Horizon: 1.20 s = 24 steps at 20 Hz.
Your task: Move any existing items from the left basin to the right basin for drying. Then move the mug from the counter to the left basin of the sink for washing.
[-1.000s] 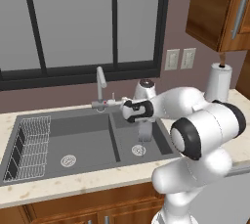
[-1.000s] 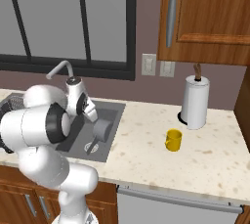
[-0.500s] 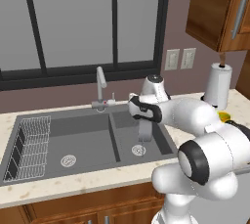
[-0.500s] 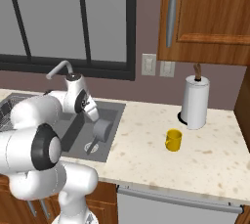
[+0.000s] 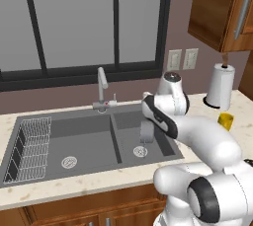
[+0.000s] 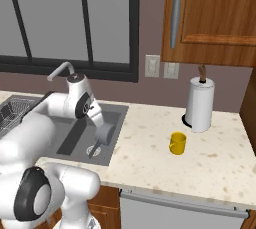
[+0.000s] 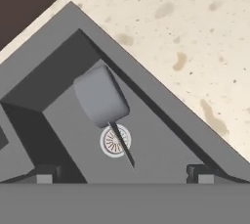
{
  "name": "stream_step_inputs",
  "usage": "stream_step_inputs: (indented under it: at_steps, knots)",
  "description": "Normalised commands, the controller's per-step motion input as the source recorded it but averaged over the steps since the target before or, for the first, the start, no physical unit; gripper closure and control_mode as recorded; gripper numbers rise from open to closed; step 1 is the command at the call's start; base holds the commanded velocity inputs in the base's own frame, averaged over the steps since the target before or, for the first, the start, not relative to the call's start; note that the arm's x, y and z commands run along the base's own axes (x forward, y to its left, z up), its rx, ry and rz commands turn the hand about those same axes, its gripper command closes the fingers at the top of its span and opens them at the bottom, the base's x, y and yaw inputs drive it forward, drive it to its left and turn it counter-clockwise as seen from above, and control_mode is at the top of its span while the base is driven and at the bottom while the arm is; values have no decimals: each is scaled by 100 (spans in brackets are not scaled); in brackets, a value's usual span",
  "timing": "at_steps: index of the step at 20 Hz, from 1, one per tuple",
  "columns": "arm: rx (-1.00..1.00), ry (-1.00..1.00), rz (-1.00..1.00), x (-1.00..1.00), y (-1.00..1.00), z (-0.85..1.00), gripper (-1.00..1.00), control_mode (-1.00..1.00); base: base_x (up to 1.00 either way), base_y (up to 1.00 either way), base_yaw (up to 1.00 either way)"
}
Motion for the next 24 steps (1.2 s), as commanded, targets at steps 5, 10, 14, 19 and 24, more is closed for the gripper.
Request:
stream_step_inputs:
  at_steps: [5, 10, 14, 19, 24]
  knots:
    - [0, -2, -6, -54, -44, 23, -100, -100, 0, 0, 0]
    - [0, -1, -4, -52, -47, 12, -100, -100, 0, 0, 0]
    - [0, 0, -2, -50, -48, 7, -100, -100, 0, 0, 0]
    - [0, 0, -2, -47, -49, 14, -100, -100, 0, 0, 0]
    - [0, 0, 0, -39, -47, 3, -100, -100, 0, 0, 0]
